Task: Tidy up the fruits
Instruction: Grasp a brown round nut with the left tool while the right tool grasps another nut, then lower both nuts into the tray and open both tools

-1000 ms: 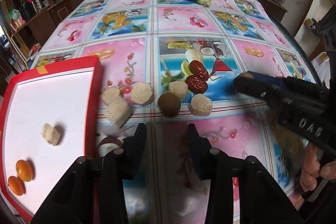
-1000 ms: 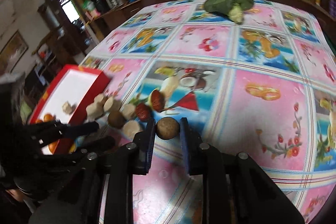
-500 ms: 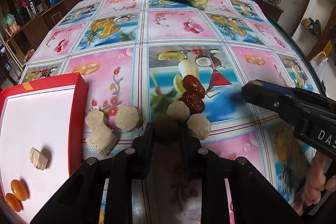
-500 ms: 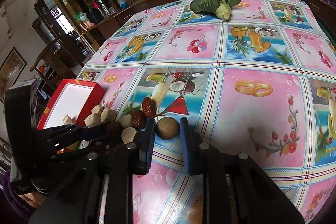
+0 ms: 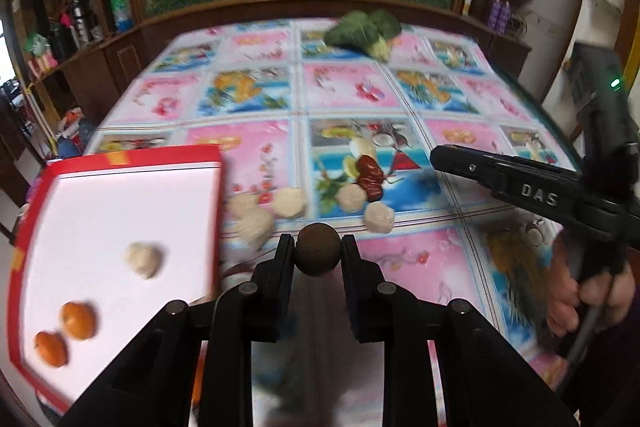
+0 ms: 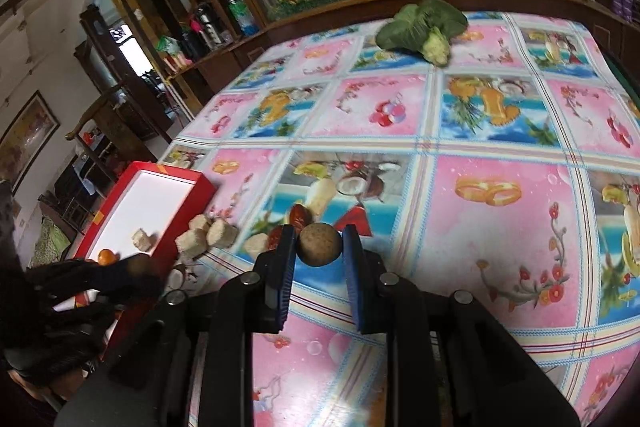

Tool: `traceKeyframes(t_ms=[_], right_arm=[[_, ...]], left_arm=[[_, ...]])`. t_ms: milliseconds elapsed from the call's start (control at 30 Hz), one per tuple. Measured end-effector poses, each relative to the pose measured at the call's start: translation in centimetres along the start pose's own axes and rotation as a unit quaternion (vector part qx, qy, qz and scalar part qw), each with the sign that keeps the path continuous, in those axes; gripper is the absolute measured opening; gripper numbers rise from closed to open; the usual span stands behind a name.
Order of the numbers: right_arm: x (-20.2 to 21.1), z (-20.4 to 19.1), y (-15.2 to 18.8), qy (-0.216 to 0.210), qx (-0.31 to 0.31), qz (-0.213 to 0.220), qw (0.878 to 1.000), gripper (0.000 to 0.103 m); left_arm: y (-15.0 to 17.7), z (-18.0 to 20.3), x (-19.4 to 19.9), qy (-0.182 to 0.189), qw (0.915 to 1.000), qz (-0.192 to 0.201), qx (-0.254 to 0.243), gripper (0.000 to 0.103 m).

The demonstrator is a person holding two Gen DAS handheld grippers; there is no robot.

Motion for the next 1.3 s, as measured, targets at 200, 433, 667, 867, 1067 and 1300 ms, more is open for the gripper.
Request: traceKeyframes(t_ms=[200, 433, 667, 867, 1067, 1300], right_arm=[[0.0, -2.4, 0.7, -0.033, 0.001, 0.003, 0.999, 0.025], [-0.8, -8.9, 2.4, -0.079, 0.026, -0.008, 0.996, 0.026], [-3.2, -17.4, 4.0, -0.141, 0.069, -0.030, 0.987, 0.026], [-5.5, -22.1, 5.6, -0.165, 0.101, -0.060, 0.979, 0.026], [-8.5, -23.0, 7.3, -0.148, 0.110, -0.113, 0.976, 0.026], [-9.7, -23.4, 8.2, -0.134, 0.120, -0.139, 0.974, 0.026]], left_arm=[[1.0, -4.2, 3.6, -0.040, 0.9987, 0.022, 0.021, 0.022], [2.9, -7.7, 5.0, -0.061, 0.9973, 0.017, 0.037, 0.022], [4.6, -10.6, 6.4, -0.071, 0.9961, 0.011, 0.052, 0.022], [6.5, -12.8, 6.5, -0.084, 0.9939, -0.005, 0.072, 0.022], [7.1, -13.2, 5.9, -0.084, 0.9938, -0.012, 0.071, 0.022], [8.1, -14.0, 5.2, -0.098, 0.9916, -0.031, 0.079, 0.022]])
Point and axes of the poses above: each gripper's, at about its wrist camera, not at the fingertips, and x roughly against the way its jaws point, z to its right, y to its underside, the point moved 3 cm from there along -x, roughly the way its jaws point, and after that the axes turned 14 degrees about z, right-handed, at the moved point
